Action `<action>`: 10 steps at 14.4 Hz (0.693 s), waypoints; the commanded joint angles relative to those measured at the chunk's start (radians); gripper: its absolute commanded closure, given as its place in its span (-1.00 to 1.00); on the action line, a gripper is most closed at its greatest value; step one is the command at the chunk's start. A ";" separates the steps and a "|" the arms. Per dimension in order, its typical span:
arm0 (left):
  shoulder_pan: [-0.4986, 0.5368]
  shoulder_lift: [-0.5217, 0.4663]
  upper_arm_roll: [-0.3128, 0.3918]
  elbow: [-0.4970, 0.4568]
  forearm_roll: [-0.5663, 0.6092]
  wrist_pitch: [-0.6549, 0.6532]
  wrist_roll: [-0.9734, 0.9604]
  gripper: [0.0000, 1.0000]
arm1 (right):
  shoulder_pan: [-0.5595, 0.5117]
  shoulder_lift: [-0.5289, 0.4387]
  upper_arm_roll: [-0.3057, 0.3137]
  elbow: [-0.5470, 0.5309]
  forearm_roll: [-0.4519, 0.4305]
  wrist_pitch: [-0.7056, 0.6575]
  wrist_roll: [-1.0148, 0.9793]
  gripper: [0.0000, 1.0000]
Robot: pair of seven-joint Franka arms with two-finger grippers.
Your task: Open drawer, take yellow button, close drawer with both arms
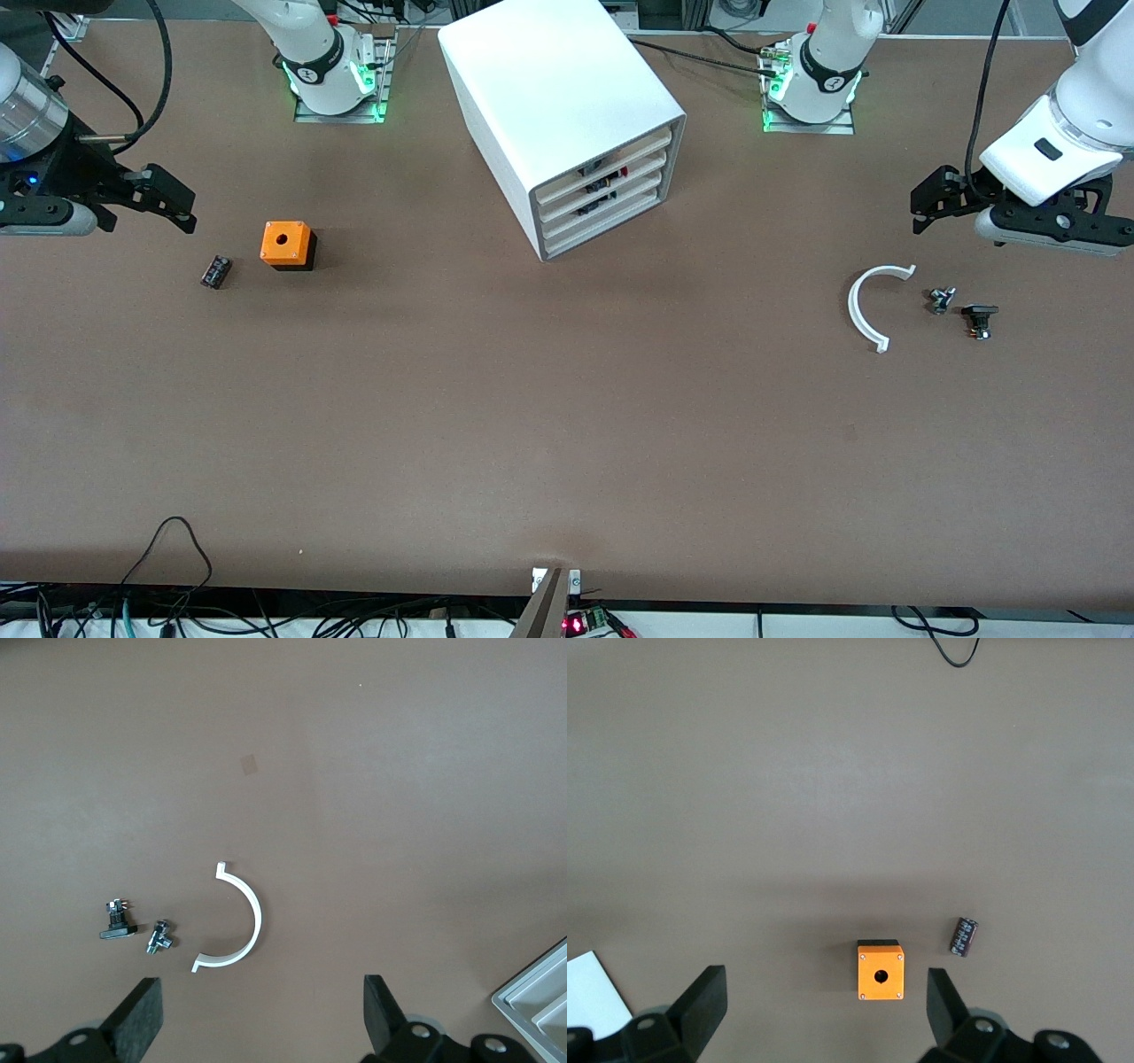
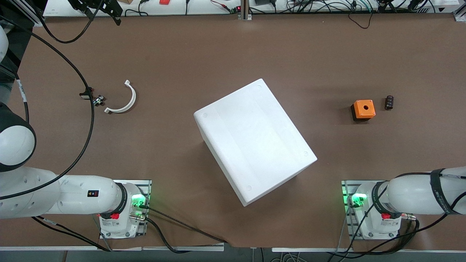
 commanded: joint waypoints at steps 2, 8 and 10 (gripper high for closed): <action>-0.006 -0.003 0.009 0.009 -0.020 -0.002 0.014 -1.00 | -0.006 0.009 0.001 0.022 0.001 -0.022 -0.004 -1.00; -0.006 -0.003 0.009 0.009 -0.020 0.000 0.016 -1.00 | -0.003 0.009 0.001 0.023 -0.006 -0.019 0.008 -1.00; -0.006 -0.003 0.009 0.009 -0.020 -0.002 0.016 -1.00 | -0.001 0.038 0.003 0.022 0.001 -0.016 0.011 -1.00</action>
